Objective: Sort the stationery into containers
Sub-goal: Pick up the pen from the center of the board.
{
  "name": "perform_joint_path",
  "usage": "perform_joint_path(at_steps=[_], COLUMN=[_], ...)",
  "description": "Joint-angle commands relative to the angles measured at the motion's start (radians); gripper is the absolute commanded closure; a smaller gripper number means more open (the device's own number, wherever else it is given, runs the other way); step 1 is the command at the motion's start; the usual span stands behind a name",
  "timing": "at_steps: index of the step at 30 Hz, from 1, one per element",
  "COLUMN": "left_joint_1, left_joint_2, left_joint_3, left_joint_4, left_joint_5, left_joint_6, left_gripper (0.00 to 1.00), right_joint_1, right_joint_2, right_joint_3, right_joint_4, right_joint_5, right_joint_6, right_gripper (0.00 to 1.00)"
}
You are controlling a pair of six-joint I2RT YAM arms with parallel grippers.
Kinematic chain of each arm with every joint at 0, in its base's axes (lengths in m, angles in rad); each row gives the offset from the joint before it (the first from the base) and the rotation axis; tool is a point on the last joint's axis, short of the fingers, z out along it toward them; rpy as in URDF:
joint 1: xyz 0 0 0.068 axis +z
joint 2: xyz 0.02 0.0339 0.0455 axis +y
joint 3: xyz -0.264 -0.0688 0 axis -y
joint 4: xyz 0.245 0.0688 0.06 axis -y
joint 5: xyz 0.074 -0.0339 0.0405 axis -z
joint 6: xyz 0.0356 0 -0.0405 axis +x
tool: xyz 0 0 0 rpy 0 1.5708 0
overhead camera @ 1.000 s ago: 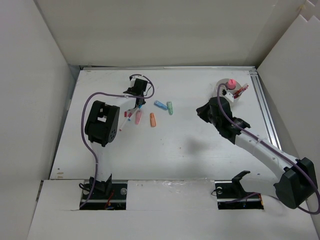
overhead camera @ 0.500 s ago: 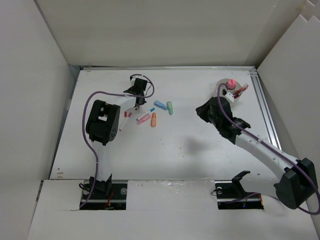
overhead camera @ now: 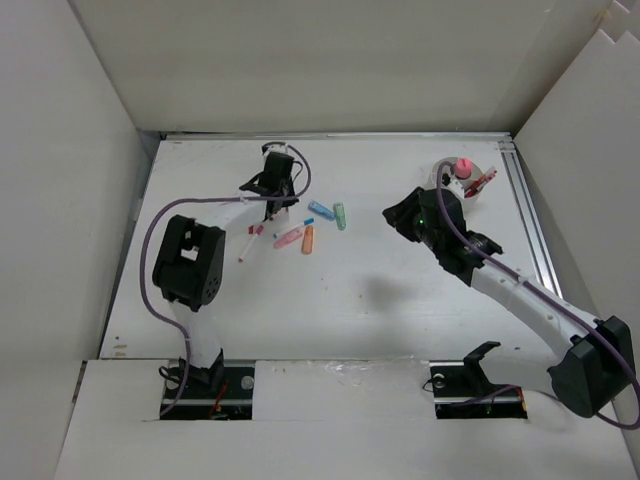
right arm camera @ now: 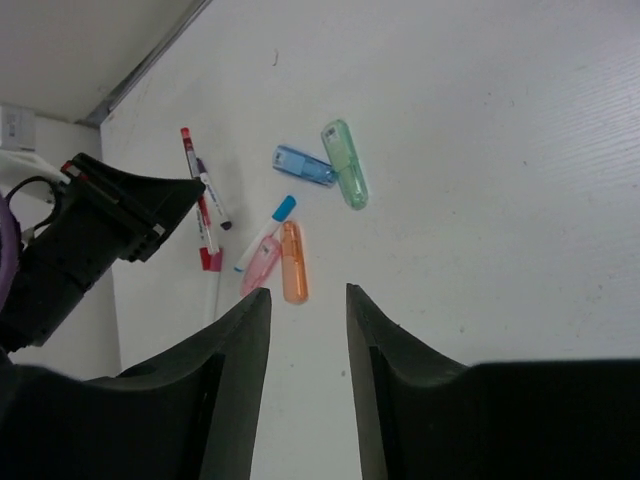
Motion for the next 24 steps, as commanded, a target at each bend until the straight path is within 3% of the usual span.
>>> perform_joint_path(at_steps=[1, 7, 10, 18, 24], left_joint_1=[0.001, -0.019, -0.045, -0.074, -0.074], left_joint_2=[-0.172, -0.311, -0.357, -0.420, -0.440], left_joint_3=[-0.058, -0.293, -0.396, -0.552, -0.588], left_joint_4=[0.102, 0.339, 0.451, 0.654, 0.754], left_joint_5=[0.112, 0.433, 0.557, 0.775, 0.861], left_joint_6=[-0.035, -0.083, -0.094, -0.115, -0.152], left_gripper=[1.00, 1.00, 1.00, 1.00, 0.99], right_joint_1=[0.015, 0.015, 0.015, 0.015, 0.005], right_joint_2=[-0.017, 0.018, 0.078, 0.214, 0.271], right_joint_3=[0.071, 0.139, 0.169, 0.225, 0.215], right_joint_4=[0.062, 0.114, 0.136, 0.182, 0.182], right_joint_5=[-0.039, -0.242, -0.330, -0.413, -0.315], right_joint_6=[0.002, -0.066, -0.086, -0.077, -0.028], right_gripper=[0.57, 0.30, 0.25, 0.22, 0.25])
